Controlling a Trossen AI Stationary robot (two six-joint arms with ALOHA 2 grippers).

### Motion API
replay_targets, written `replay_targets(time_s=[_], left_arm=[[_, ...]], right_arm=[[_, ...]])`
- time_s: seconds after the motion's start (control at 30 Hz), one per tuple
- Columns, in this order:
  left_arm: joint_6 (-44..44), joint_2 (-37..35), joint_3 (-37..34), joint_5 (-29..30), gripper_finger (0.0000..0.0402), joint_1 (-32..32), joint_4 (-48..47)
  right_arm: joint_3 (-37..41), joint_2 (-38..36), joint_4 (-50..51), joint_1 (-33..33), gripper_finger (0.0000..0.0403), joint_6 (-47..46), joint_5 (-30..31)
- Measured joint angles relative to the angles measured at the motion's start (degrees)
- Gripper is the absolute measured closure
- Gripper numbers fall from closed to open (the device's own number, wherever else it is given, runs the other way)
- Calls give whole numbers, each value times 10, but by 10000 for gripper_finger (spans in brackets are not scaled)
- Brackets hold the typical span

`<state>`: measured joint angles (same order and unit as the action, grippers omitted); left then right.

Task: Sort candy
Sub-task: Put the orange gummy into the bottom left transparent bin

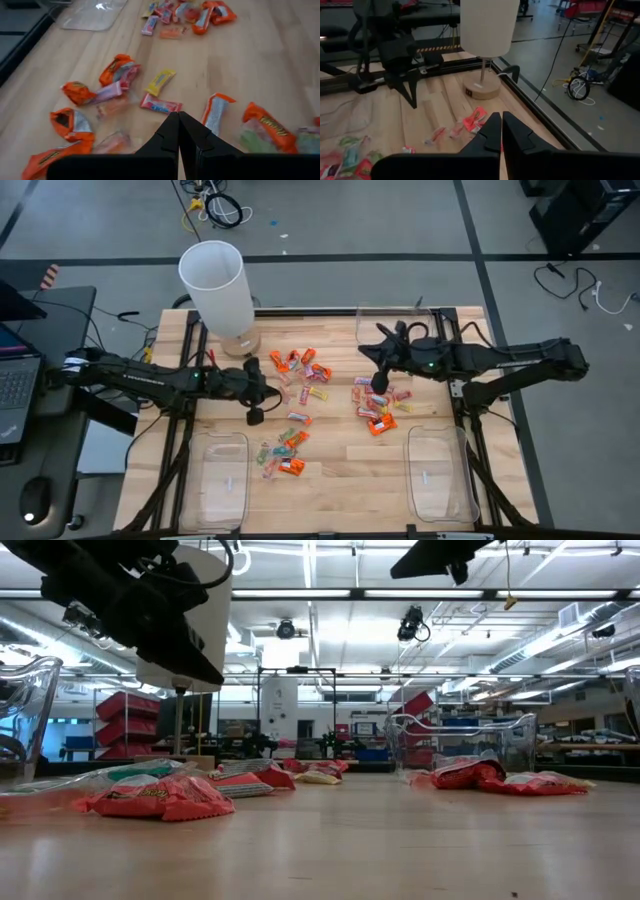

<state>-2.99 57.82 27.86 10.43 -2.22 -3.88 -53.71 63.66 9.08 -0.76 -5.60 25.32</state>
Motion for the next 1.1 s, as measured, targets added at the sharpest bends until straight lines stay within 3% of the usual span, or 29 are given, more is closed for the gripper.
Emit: replay_targets(time_s=[0.47, 0.73, 1.1], left_arm=[[-92, 0, 0, 26, 394, 0, -8], [-54, 9, 0, 34, 394, 0, -6], [-227, 100, 0, 60, 394, 1, 14]], right_arm=[[0, 91, -71, 17, 385, 7, -11], [0, 147, -95, 15, 384, 39, -14], [0, 152, -84, 5, 381, 41, -12]])
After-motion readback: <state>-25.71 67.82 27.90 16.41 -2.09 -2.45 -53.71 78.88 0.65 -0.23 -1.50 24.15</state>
